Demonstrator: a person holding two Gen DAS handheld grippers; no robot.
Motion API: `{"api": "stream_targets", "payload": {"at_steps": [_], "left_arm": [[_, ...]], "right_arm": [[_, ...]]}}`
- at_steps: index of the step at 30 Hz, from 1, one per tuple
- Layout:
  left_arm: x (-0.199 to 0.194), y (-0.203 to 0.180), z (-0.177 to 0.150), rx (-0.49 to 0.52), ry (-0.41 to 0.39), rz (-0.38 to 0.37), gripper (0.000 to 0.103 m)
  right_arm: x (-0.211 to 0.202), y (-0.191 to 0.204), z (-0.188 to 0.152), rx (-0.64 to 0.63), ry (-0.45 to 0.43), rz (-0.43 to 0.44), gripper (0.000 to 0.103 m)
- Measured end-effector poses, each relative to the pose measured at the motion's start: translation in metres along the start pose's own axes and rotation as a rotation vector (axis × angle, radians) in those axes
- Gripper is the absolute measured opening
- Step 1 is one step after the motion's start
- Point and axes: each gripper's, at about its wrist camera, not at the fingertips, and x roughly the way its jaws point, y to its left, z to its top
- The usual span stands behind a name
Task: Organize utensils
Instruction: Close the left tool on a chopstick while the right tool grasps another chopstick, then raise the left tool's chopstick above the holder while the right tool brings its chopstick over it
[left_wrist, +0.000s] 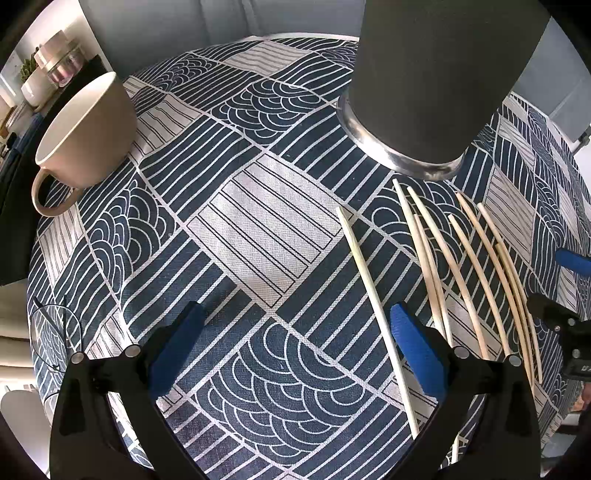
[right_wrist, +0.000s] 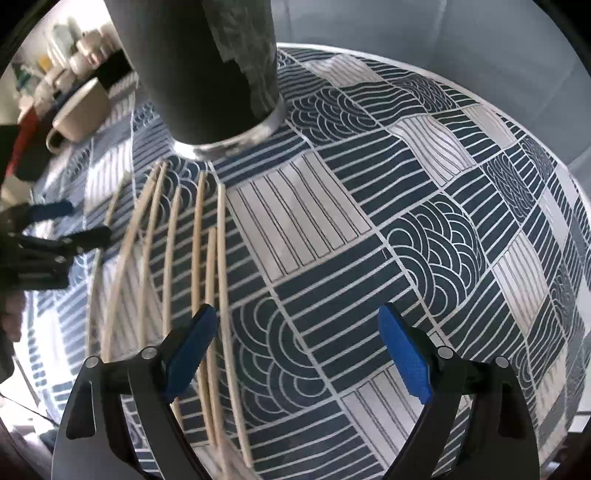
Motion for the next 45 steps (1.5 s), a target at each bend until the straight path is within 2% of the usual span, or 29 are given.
{"api": "stream_targets", "payload": {"at_steps": [7,10,13,14,15,16,17,18,21,23,25,30,38,45], "left_arm": [[0.0,-0.003,-0.001,0.004,0.0,0.003,0.099],[-0.001,-0.002,-0.003,0.012,-0.01,0.004,0.099],[-0.006,-0.004,-0.008,0.035,-0.019,-0.01,0.093],[-0.008,-0.006,-0.01,0.056,-0.025,-0.018,0.086],[-0.011,-0.009,-0.011,0.087,-0.031,-0.031,0.075],[-0.015,-0.013,-0.012,0.127,-0.034,-0.049,0.069],[-0.017,-0.016,-0.012,0.152,-0.033,-0.058,0.053],[-0.02,-0.017,-0.012,0.177,-0.028,-0.07,0.036],[-0.021,-0.006,-0.011,0.168,-0.002,-0.097,0.011],[-0.02,0.009,-0.008,0.101,0.035,-0.136,0.005],[-0.019,0.023,-0.007,0.036,0.071,-0.187,0.005],[-0.02,0.036,-0.009,-0.01,0.121,-0.236,0.004],[-0.04,0.052,0.01,-0.003,0.093,-0.17,0.004],[-0.065,0.065,0.037,-0.058,0.04,-0.126,0.005]], "right_arm": [[0.005,0.001,-0.004,-0.006,0.016,-0.024,0.085],[0.004,-0.002,-0.007,0.003,0.02,-0.016,0.082],[-0.002,-0.007,-0.007,-0.014,0.026,-0.009,0.058],[-0.004,-0.01,-0.007,-0.011,0.027,-0.008,0.044],[-0.006,-0.014,-0.006,-0.008,0.028,-0.009,0.024],[-0.008,-0.016,-0.006,-0.006,0.032,-0.013,0.015],[-0.009,-0.019,-0.006,-0.004,0.037,-0.014,0.007],[-0.009,-0.024,-0.006,0.001,0.044,-0.018,0.005],[-0.01,-0.039,-0.008,0.036,0.062,-0.014,0.004],[-0.01,-0.046,-0.01,0.067,0.067,-0.001,0.004],[-0.01,-0.053,-0.011,0.103,0.074,0.023,0.004],[-0.011,-0.07,-0.015,0.167,0.078,0.083,0.004],[-0.031,-0.092,-0.009,0.19,0.023,0.086,0.005],[-0.058,-0.094,0.019,0.192,-0.059,0.093,0.005]]}}
